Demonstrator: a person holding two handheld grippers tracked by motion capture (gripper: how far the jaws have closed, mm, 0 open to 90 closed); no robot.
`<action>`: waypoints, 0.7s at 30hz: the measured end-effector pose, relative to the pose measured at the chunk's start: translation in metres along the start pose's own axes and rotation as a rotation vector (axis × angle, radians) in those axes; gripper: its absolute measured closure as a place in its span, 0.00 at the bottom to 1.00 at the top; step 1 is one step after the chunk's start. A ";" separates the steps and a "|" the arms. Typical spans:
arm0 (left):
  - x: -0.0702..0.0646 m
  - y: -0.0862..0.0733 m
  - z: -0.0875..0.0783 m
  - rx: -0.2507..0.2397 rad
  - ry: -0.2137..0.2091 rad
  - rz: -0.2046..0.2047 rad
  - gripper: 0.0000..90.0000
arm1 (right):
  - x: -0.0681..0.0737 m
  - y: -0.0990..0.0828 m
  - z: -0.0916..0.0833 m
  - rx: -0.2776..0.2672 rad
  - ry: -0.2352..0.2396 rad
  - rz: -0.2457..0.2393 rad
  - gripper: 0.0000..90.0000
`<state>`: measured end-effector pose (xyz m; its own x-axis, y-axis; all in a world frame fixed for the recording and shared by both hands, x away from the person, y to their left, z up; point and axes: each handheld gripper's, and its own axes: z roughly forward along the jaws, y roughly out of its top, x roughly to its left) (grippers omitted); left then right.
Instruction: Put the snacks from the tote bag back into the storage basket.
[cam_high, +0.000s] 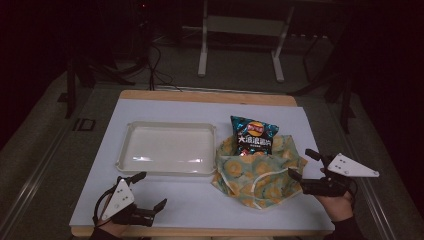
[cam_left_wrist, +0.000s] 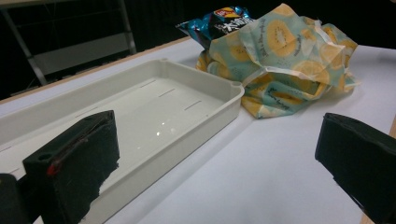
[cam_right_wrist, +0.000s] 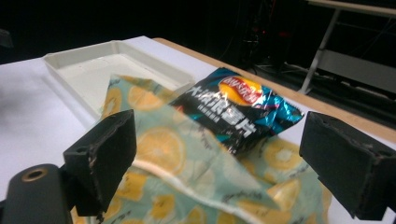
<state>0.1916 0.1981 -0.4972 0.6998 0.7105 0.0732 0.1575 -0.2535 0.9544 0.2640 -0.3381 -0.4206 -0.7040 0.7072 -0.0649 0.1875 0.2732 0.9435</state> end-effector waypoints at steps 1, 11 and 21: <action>0.000 0.000 0.000 0.000 -0.001 -0.003 0.00 | -0.001 0.002 0.001 -0.002 0.004 0.000 0.12; 0.001 -0.001 0.001 0.007 -0.003 -0.009 0.00 | -0.015 0.024 0.011 -0.024 -0.009 0.011 0.12; 0.001 -0.001 0.002 0.010 -0.006 -0.007 0.00 | -0.029 0.039 0.023 -0.031 -0.022 0.011 0.14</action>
<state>0.1933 0.1980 -0.4987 0.7030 0.7083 0.0644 0.1693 -0.2546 0.9521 0.3077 -0.3327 -0.3897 -0.6865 0.7246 -0.0614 0.1738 0.2455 0.9537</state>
